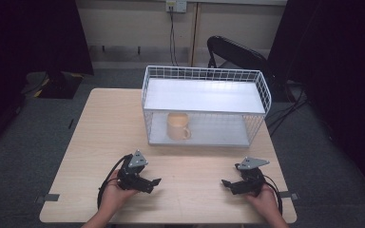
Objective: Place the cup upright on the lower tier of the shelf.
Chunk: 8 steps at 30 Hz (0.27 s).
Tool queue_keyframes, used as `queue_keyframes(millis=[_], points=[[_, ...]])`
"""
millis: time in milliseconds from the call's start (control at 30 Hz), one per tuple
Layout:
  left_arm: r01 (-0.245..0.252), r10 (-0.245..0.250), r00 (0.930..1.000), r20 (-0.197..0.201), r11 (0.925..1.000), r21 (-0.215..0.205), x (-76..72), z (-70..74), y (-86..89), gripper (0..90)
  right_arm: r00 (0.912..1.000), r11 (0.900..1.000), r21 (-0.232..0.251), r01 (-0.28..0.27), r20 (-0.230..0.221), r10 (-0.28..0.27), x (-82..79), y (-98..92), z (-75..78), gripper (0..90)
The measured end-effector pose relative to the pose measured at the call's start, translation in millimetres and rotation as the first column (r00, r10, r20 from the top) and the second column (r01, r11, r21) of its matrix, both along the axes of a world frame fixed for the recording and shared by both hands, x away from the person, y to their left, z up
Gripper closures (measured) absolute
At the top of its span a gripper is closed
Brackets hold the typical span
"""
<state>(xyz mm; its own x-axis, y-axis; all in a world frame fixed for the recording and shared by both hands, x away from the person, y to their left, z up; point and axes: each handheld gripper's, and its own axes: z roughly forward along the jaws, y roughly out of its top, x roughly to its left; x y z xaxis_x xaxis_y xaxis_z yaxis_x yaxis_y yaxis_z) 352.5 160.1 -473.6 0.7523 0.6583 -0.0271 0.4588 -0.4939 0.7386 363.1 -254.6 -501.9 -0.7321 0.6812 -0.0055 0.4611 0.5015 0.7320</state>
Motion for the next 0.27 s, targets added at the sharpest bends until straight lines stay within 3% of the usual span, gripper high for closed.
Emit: queue_keyframes(millis=[267], points=[[0.017,-0.017,0.9999,-0.001,0.9997,0.017,-1.1,-5.7,-0.5,4.9,1.0,1.0,0.0,0.0,0.0,0.0,0.0,0.0,0.0,11.8]])
